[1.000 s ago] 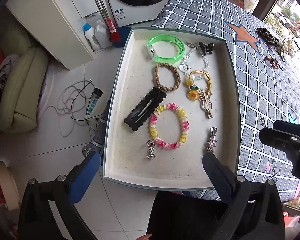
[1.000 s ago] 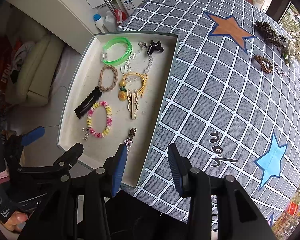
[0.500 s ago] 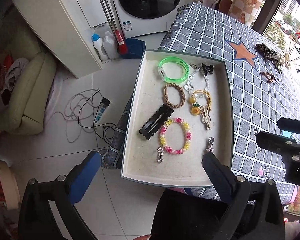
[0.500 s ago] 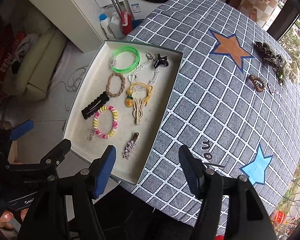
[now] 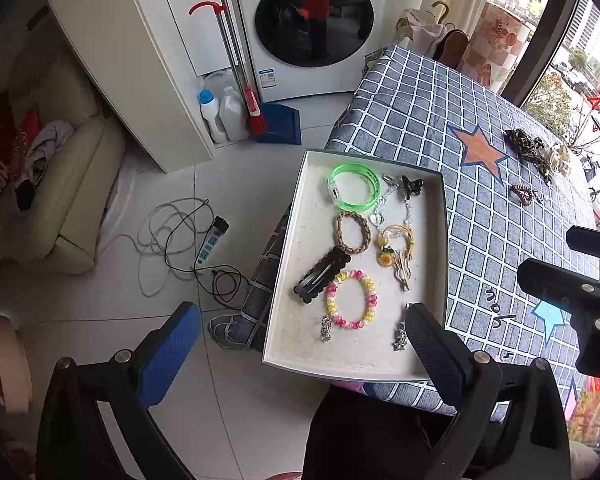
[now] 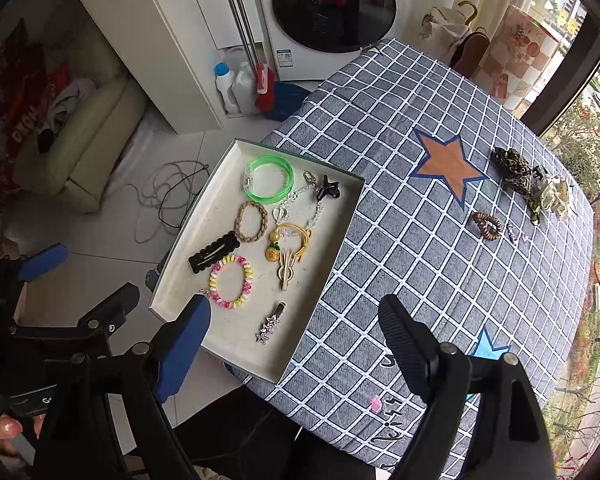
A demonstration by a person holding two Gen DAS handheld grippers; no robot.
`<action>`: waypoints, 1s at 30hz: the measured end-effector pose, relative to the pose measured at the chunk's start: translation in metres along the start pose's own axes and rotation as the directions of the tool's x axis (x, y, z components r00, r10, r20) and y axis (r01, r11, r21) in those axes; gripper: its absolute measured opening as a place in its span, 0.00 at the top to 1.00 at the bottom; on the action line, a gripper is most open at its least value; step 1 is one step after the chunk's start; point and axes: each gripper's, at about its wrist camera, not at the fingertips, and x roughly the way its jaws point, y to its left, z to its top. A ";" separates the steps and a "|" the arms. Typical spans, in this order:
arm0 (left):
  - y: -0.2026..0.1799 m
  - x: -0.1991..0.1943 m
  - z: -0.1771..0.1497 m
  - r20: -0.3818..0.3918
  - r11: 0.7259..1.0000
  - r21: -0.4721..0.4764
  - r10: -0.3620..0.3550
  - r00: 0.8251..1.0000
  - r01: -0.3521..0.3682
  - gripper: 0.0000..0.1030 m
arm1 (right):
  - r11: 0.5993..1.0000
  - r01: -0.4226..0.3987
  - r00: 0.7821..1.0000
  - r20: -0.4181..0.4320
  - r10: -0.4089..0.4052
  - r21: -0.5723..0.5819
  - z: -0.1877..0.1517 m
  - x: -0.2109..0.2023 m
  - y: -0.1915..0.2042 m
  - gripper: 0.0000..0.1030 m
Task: Organize jewelry
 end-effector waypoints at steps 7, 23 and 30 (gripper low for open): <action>0.005 -0.011 0.001 0.013 1.000 -0.011 0.002 1.000 -0.002 0.00 | 1.000 0.024 0.999 0.032 -0.024 0.008 0.003 -0.012 0.001 0.14; 0.002 -0.015 0.004 0.018 0.999 0.020 0.034 0.999 -0.035 0.00 | 0.996 0.083 0.995 0.061 -0.084 0.009 0.005 -0.019 0.004 0.14; -0.002 -0.016 0.003 0.020 0.999 0.027 0.043 0.999 -0.044 0.00 | 0.997 0.080 0.995 0.061 -0.081 0.010 0.005 -0.019 0.005 0.14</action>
